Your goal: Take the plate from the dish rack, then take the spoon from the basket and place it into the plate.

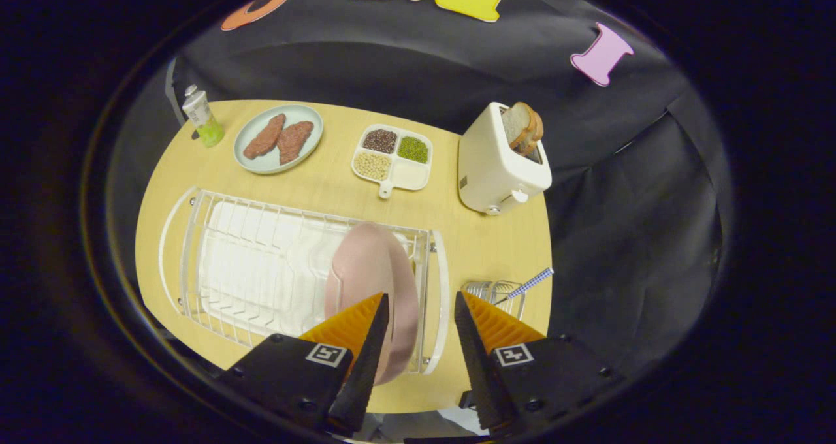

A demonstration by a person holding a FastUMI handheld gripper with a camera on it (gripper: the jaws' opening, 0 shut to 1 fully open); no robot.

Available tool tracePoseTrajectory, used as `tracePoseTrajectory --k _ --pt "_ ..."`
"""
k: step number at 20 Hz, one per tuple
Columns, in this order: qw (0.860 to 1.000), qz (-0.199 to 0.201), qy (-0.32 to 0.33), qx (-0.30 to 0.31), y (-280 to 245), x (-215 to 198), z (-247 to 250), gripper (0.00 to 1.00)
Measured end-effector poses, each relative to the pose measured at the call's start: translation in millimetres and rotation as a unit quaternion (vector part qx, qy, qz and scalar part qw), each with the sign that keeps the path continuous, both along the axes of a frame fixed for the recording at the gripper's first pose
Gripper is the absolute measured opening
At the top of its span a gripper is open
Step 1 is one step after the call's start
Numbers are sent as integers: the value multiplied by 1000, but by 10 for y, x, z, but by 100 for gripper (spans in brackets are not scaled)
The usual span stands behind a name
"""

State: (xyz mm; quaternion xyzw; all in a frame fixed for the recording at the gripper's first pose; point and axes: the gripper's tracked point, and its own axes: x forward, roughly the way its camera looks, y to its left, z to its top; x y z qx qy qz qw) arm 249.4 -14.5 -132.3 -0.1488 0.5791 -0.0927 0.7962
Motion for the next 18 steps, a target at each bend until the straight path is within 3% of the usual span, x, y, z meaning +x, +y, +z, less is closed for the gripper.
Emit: tracePoseTrajectory --k 5,7,10,18 --pt "999 -22 43 12 62 -95 -154 37" --pt "998 -28 55 35 154 -170 -190 29" --pt "998 -30 34 34 150 -174 -188 28" --pt "998 -66 10 -15 -6 -243 -36 14"
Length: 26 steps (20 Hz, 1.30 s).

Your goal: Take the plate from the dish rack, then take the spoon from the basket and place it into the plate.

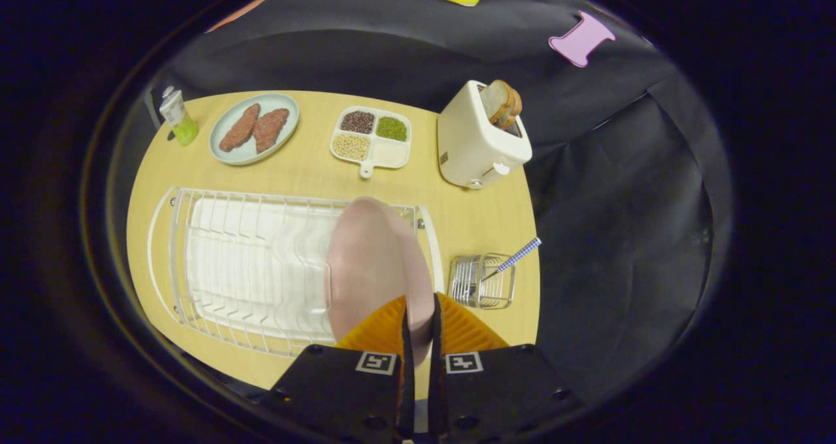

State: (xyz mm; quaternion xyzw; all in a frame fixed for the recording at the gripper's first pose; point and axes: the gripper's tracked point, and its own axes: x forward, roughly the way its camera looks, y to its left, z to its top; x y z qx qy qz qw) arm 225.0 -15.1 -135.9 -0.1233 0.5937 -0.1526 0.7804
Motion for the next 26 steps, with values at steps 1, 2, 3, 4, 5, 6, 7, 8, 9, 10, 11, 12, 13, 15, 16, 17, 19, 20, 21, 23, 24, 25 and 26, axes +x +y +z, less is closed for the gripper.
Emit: tracePoseTrajectory --k 1,2,3,4,5,6,7,8,9,10,11,12,13,15,16,17,19,20,21,23,24,25,26 --pt "1000 -3 -5 -3 -12 3 13 13" --pt "1000 -4 -12 -4 -13 10 6 13" --pt "1000 -3 -22 -10 -8 27 17 12" --pt "999 0 -29 -21 -11 35 21 12" --pt "999 0 -37 -32 -5 36 33 12" --pt "998 -3 -45 -41 25 29 36 12" --pt "997 -10 -54 -51 52 29 52 12" --pt "996 -14 -68 -60 71 54 83 12" --pt "994 -15 -84 -72 96 91 94 12" --pt "991 -14 -101 -84 125 122 110 12" --pt "989 -13 -112 -94 144 129 128 12" --pt "988 -19 -118 -102 145 112 121 12" --pt "985 -26 -126 -116 132 72 157 12" --pt "978 -26 -159 -135 99 87 300 12" --pt "974 -20 -175 -143 73 96 375 12" --pt "971 -14 -187 -146 34 70 455 12" --pt "972 -14 -196 -128 -34 -57 546 12" --pt "974 -18 -196 -107 -66 -161 556 12" --pt "977 -25 -193 -85 -110 -289 560 12" --pt "981 -42 -187 -40 -250 -527 517 12" --pt "981 -49 -185 -16 -302 -667 491 12" --pt "982 -54 -180 10 -346 -827 452 12" --pt "982 -60 -175 40 -376 -1003 415 12"
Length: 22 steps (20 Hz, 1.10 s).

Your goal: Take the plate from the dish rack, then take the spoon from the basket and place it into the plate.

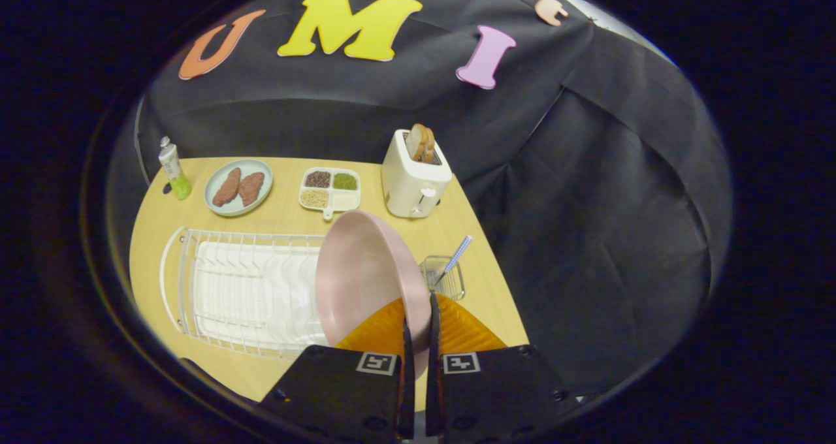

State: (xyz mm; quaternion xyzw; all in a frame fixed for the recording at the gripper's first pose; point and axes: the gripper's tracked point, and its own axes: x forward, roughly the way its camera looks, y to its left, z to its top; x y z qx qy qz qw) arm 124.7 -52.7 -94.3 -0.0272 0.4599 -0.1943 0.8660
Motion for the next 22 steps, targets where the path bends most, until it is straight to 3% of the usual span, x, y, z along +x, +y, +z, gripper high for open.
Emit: tracePoseTrajectory --k 5,8,13,17,19,22 --pt "985 -2 27 170 -40 -765 -437 12" --pt "972 2 41 232 4 -1096 -865 12" --pt "954 -3 69 291 136 -1374 -1568 12" --pt "958 27 70 276 141 -1322 -1995 12" --pt "950 33 72 302 218 -1336 -2074 13" --pt "950 34 69 302 178 -1311 -2141 16"
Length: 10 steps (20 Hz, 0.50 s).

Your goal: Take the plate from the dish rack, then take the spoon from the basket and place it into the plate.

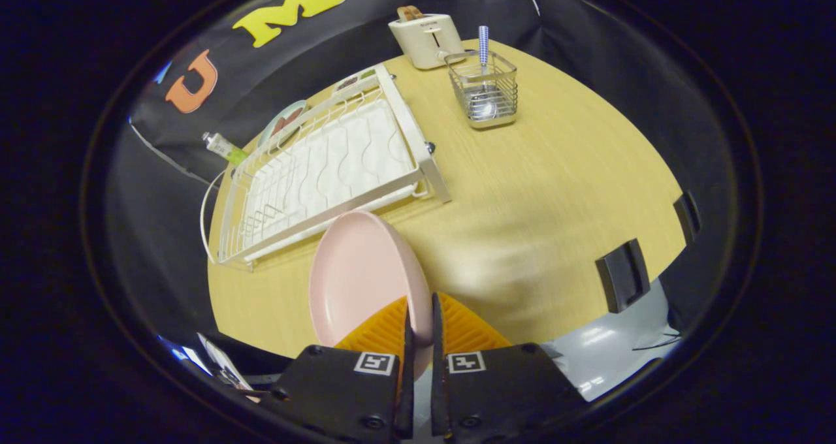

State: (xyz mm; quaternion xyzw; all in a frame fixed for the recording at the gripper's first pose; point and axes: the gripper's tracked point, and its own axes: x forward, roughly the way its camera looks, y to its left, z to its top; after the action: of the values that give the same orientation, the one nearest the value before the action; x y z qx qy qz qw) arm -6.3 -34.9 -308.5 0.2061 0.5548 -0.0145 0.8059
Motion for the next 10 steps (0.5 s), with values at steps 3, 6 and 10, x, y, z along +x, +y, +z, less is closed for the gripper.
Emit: tracePoseTrajectory --k 3,6,10 --pt "1000 16 -6 -25 -67 14 -20 20" --pt "996 35 -28 -80 -224 65 9 23" --pt "992 47 -44 -111 -378 111 112 48"
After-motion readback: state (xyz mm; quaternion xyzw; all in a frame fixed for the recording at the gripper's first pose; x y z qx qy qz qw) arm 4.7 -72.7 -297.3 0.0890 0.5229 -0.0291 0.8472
